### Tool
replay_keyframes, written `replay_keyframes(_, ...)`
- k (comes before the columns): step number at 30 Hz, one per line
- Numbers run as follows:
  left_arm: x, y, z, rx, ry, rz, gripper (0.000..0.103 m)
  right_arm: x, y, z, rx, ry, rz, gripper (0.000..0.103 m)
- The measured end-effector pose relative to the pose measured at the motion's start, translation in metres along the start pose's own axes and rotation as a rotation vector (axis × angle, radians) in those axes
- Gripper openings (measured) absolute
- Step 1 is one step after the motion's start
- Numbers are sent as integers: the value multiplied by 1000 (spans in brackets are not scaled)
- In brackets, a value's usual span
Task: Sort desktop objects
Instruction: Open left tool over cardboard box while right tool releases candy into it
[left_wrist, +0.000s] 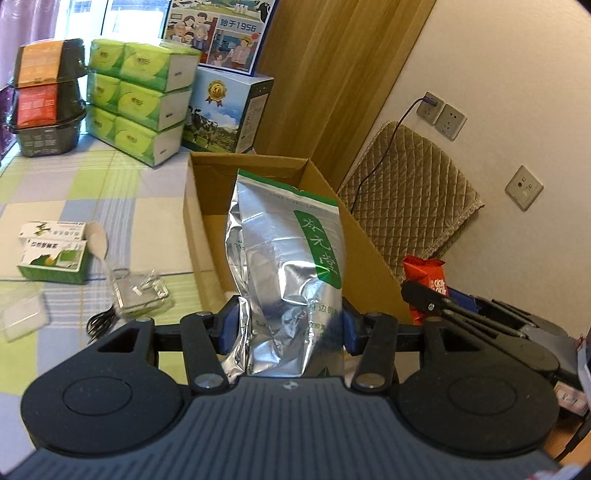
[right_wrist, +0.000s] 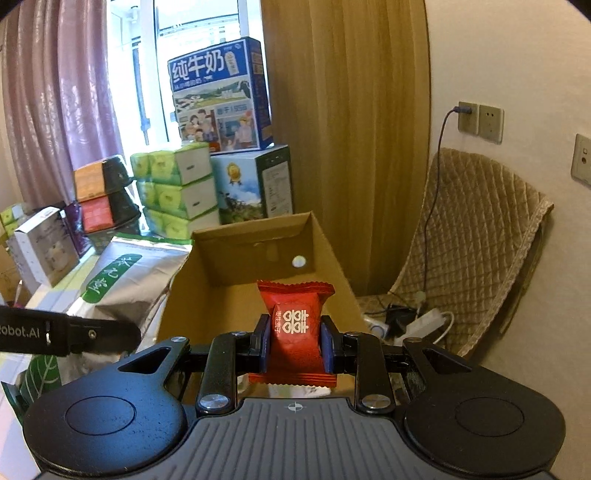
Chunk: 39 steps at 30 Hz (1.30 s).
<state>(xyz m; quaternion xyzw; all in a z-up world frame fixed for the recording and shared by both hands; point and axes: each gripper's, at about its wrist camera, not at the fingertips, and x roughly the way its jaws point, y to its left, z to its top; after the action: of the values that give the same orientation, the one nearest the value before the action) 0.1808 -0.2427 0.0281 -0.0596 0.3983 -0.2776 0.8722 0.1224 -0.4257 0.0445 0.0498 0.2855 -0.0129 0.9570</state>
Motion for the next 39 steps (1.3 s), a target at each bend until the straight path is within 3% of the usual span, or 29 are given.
replay_keyframes(11,43,-5,25,-5,23,-2,48,40,-17,14,2,28,-8,24)
replay_keyframes(15,54,-4,32,-8,5,12,54,48,-19,17,7,36,-12,24)
replay_keyframes(19,43,4,34,-9,-45,34,54,52,-19,16,9,44,-11,24)
replay_keyframes(26,22,32,21,-64,-61,59,54,61,-10,15,13,52,20,25)
replay_keyframes(27,18,36,18,-75,-62,62,54,63,-10,16,18,51,34,27)
replay_keyframes(28,15,40,16,-83,-62,66,54,64,-9,17,25,49,42,40)
replay_keyframes(30,7,48,10,-94,-67,75,54,59,-10,19,42,25,39,54)
replay_keyframes(39,-46,99,-12,-163,-103,132,54,21,-1,15,94,-11,59,60)
